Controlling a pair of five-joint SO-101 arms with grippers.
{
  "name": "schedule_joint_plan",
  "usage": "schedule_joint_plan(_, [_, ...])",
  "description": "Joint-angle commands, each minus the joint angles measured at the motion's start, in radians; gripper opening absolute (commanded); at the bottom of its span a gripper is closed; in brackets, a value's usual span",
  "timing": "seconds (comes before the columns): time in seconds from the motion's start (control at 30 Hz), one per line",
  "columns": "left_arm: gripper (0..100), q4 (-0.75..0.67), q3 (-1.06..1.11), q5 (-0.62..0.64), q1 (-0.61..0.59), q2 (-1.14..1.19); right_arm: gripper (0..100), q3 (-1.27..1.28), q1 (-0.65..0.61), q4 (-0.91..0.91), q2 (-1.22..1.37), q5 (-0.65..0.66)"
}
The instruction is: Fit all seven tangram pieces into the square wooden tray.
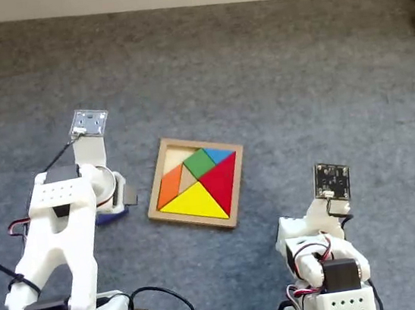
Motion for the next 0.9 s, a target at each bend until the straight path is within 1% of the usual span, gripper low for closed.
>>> schedule_joint_plan(0.0, [24, 0.008, 0.016, -0.058, 0.070, -0.041, 0.6, 0.147, 0.021, 0.004, -0.019, -0.009])
schedule_joint_plan(0.07, [24, 0.006, 0.028, -0.061, 0.090, -0.039, 0.6, 0.147, 0.021, 0.004, -0.019, -0.009])
schedule_joint_plan(0.2, [24, 0.009, 0.028, -0.061, 0.091, -0.028, 0.6, 0.147, 0.019, 0.004, -0.019, -0.009])
schedule_joint_plan(0.33, [24, 0.009, -0.019, -0.061, 0.091, 0.096, 0.6, 0.147, 0.016, 0.004, -0.019, -0.009])
schedule_joint_plan(0.5, [23, 0.117, -0.199, -0.057, 0.045, 0.272, 0.6, 0.147, 0.015, 0.004, -0.019, -0.009])
schedule_joint_plan(0.57, [23, 0.140, -0.243, -0.055, 0.021, 0.320, 0.6, 0.147, 0.015, 0.004, -0.019, -0.009])
schedule_joint_plan(0.7, [23, 0.144, -0.269, -0.003, 0.007, 0.344, 0.6, 0.147, 0.015, 0.004, -0.019, -0.009])
schedule_joint_plan(0.87, [23, 0.141, -0.274, -0.005, -0.025, 0.349, 0.6, 0.147, 0.015, 0.005, -0.019, -0.009])
